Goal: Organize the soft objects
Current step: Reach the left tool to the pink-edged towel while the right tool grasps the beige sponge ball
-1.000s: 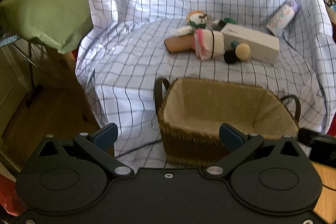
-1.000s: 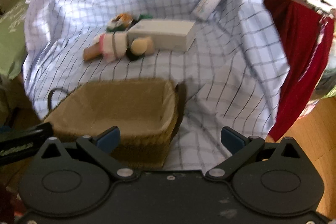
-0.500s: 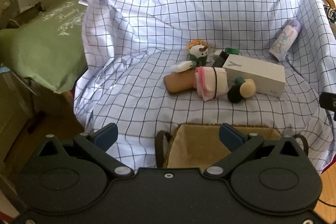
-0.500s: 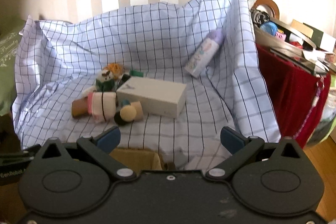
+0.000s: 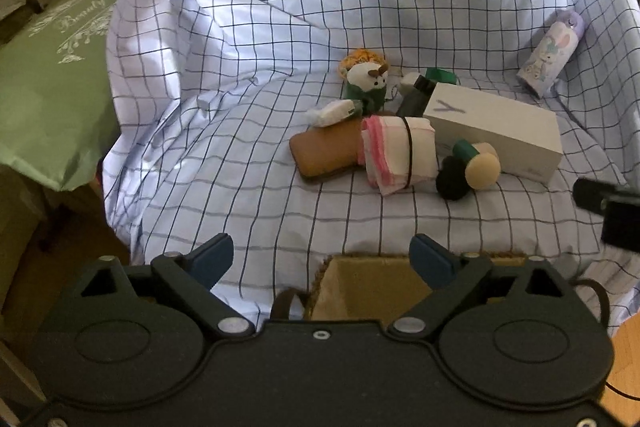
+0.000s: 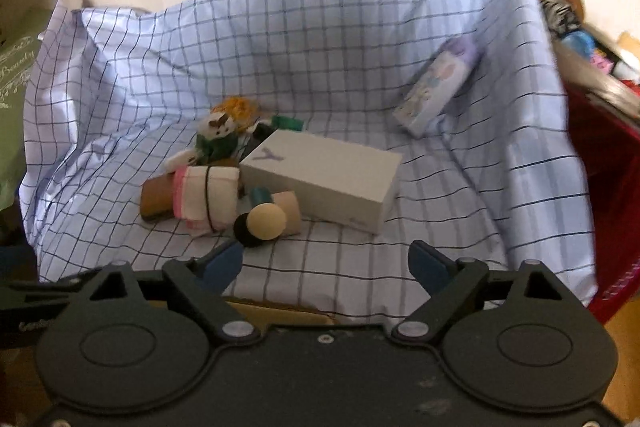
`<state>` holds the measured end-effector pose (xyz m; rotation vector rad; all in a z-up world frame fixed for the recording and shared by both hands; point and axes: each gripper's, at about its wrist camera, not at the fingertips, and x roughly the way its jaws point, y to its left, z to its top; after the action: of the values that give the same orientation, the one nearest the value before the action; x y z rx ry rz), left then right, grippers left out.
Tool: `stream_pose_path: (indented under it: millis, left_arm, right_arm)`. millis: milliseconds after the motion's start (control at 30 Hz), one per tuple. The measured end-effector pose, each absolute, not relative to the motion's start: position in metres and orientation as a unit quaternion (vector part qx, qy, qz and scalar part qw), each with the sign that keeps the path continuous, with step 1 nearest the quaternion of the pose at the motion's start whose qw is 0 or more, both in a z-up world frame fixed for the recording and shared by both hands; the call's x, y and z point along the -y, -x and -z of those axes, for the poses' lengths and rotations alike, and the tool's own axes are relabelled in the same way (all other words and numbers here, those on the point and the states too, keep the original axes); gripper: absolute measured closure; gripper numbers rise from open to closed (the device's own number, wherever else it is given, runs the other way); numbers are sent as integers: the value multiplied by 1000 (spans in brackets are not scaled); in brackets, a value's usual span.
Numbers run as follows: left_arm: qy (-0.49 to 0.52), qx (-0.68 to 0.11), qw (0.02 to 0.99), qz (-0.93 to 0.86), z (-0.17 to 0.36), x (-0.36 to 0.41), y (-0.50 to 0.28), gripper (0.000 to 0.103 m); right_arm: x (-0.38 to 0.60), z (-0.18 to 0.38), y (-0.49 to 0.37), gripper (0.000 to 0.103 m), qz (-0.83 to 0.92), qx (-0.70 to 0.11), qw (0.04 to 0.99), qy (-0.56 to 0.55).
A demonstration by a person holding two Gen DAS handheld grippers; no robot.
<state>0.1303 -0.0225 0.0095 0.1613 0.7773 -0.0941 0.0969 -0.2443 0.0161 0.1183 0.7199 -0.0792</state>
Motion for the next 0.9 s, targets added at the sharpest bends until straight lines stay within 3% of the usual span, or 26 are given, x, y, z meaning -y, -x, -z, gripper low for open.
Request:
stream_pose_path:
  millis: [133, 400, 867, 900]
  left_arm:
    - [-85, -373, 923, 45, -6, 26, -150, 11]
    - [-93, -385, 916, 69, 6, 31, -186, 11]
    - [-65, -413, 906, 66, 26, 15, -224, 12]
    - [-66, -414, 906, 65, 27, 14, -225, 12]
  right_arm:
    - [239, -6, -118, 21, 23, -364, 929, -60]
    - [234, 19, -164, 23, 5, -395, 916, -68]
    - [218, 49, -207, 38, 2, -412, 910, -44]
    - [217, 51, -210, 42, 2, -414, 909, -43]
